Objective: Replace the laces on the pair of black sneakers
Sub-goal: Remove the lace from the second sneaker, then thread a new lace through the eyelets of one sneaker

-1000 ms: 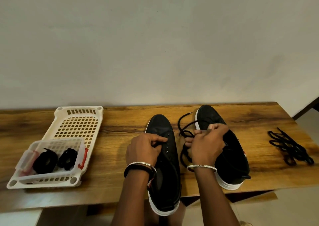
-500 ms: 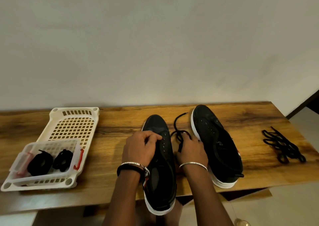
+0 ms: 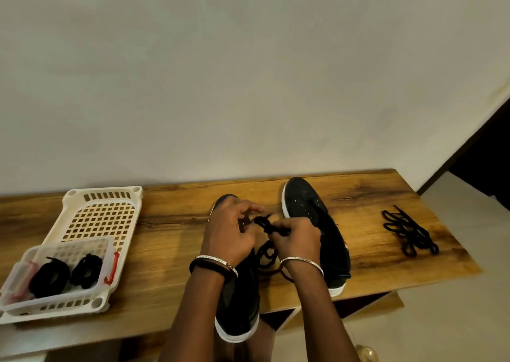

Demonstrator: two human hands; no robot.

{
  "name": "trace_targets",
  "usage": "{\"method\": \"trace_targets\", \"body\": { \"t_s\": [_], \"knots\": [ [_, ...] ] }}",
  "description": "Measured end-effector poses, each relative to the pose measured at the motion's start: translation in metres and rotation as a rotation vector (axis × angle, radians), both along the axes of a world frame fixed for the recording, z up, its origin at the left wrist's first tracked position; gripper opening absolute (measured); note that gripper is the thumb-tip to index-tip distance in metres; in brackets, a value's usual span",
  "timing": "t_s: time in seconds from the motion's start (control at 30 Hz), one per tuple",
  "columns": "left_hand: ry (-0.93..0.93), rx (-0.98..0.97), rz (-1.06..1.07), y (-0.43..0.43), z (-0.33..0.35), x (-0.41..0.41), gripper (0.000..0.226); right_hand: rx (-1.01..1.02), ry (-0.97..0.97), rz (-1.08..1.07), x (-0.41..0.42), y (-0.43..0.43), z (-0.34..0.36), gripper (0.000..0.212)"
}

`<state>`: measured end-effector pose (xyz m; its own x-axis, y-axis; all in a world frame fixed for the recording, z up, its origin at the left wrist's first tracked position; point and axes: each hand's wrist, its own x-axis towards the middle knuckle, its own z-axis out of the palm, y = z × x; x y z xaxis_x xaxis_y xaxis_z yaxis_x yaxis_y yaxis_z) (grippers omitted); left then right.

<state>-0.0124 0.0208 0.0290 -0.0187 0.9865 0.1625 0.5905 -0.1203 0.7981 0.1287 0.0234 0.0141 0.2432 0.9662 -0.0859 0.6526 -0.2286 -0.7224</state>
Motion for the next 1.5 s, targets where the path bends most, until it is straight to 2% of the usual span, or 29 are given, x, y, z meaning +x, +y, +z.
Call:
{"method": "trace_targets", "body": {
  "t_s": [0.07,0.13,0.33,0.47,0.57,0.7,0.87,1.0,1.1,1.3,1.43,1.5],
  "knots": [
    [0.048,-0.051,-0.167,0.000,0.004,0.010,0.052,0.077,0.325,0.035,0.015,-0.015,0.023,0.023],
    [0.009,-0.118,-0.296,-0.003,0.010,0.027,0.054,0.112,0.574,0.063,0.032,-0.027,0.042,0.025],
    [-0.439,-0.269,-0.323,-0.014,0.019,0.093,0.028,0.237,1.003,-0.180,0.095,-0.051,0.076,0.024],
    [-0.628,-0.425,-0.398,-0.028,0.029,0.143,0.015,0.370,1.085,-0.343,0.150,-0.062,0.094,0.023],
    [-0.654,-0.561,-0.458,-0.029,0.034,0.178,0.018,0.458,0.983,-0.444,0.190,-0.059,0.100,0.023],
    [-0.753,-0.728,-0.320,-0.013,0.025,0.231,0.014,0.524,0.807,-0.505,0.235,-0.030,0.092,0.020],
    [-0.654,-0.797,-0.133,0.019,-0.017,0.266,0.022,0.355,0.692,-0.574,0.265,0.017,0.046,0.017],
    [-0.593,-0.815,-0.127,0.030,-0.037,0.272,0.023,0.238,0.683,-0.585,0.263,0.034,0.012,0.016],
    [-0.589,-0.774,-0.110,0.031,-0.043,0.268,0.027,0.128,0.591,-0.519,0.260,0.043,-0.013,0.022],
    [-0.619,-0.710,-0.062,0.027,-0.035,0.250,0.023,-0.088,0.042,-0.302,0.254,0.045,-0.043,0.034],
    [-0.646,-0.671,-0.069,0.015,-0.012,0.234,0.023,-0.044,-0.228,-0.269,0.239,0.028,-0.021,0.031],
    [-0.649,-0.655,-0.069,0.006,-0.003,0.220,0.020,0.001,-0.291,-0.297,0.228,0.013,-0.007,0.028]
  ]
}}
